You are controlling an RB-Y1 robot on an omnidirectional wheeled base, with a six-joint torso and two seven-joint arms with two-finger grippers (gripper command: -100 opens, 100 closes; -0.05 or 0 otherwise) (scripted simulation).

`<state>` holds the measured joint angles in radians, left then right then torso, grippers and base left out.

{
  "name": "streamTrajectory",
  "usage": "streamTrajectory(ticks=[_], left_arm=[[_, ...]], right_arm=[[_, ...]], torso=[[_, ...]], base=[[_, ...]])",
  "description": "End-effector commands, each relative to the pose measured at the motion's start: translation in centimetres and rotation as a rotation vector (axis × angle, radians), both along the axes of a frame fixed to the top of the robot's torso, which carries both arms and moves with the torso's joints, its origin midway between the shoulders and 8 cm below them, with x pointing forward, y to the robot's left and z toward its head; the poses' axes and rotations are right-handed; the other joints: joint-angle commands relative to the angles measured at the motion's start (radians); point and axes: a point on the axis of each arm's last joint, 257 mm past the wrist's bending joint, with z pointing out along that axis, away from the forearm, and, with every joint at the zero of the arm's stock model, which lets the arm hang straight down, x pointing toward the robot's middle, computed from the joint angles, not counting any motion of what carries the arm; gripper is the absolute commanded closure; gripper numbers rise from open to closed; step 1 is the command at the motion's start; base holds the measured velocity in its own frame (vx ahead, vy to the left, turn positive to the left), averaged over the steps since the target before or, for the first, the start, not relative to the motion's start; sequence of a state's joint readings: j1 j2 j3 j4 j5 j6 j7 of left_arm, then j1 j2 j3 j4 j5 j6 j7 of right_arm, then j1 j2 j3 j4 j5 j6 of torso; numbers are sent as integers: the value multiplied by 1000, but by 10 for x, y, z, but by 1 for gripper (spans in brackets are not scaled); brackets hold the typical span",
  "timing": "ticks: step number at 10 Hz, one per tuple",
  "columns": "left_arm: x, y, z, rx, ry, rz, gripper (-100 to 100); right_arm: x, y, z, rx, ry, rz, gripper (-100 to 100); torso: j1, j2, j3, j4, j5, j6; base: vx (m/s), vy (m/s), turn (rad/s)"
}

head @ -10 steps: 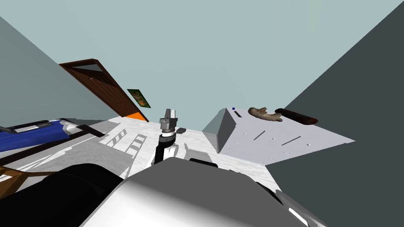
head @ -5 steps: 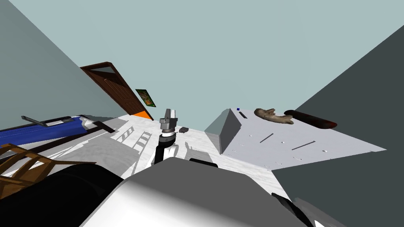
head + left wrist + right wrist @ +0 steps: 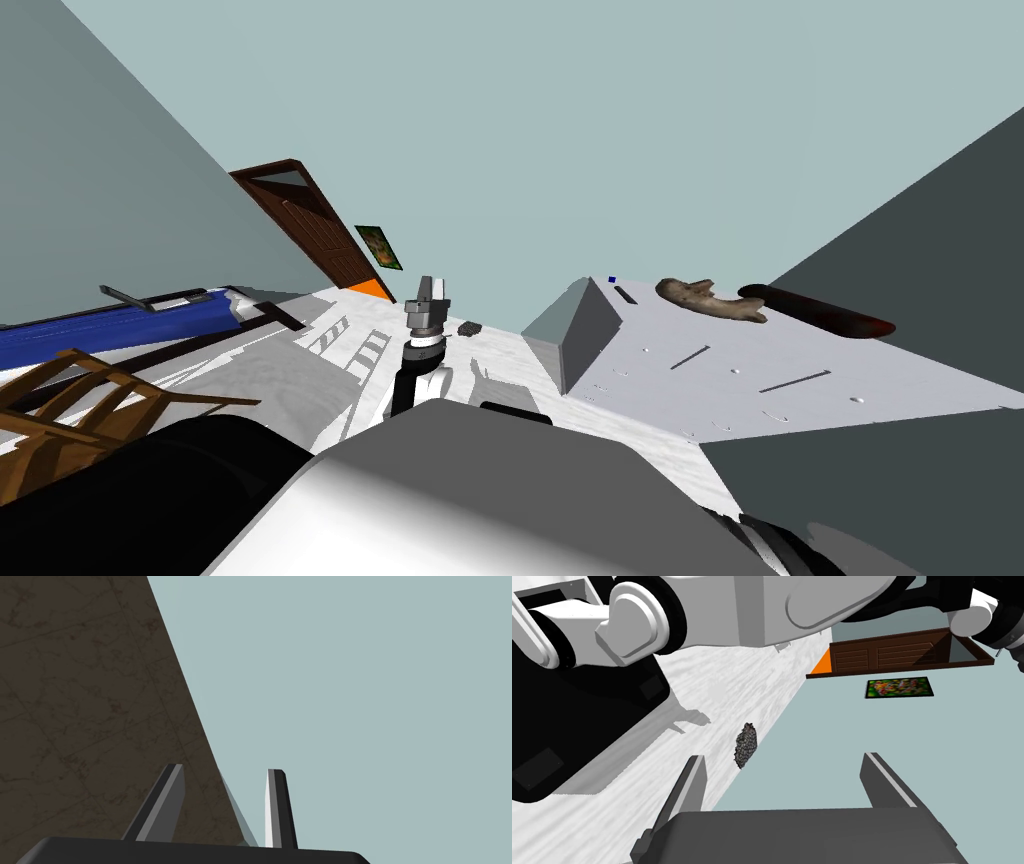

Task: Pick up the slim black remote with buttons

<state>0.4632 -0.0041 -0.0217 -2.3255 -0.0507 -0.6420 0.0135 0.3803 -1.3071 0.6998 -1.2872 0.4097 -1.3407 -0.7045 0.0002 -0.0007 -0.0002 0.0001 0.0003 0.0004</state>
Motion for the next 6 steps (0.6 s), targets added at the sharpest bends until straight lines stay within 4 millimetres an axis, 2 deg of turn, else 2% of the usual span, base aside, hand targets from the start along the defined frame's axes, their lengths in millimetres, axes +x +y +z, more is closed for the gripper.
streamTrajectory(ticks=[1, 4, 5, 6], left_arm=[[0, 0, 0, 0, 0, 0, 0], [0, 0, 0, 0, 0, 0, 0], [0, 0, 0, 0, 0, 0, 0], [0, 0, 0, 0, 0, 0, 0]], right_arm=[[-12, -29, 0, -61, 64, 18, -100], [-22, -84, 5, -188, 134, 18, -100], [-23, -92, 5, -209, 139, 13, -100], [-30, -115, 12, -258, 188, 21, -100]], torso=[[0, 0, 0, 0, 0, 0], [1, -2, -1, 0, 0, -1], [1, -2, -1, 0, 0, 0], [0, -1, 0, 0, 0, 0]], base=[[9, 37, 168], [21, 29, 127], [10, 8, -14], [23, 19, 168]])
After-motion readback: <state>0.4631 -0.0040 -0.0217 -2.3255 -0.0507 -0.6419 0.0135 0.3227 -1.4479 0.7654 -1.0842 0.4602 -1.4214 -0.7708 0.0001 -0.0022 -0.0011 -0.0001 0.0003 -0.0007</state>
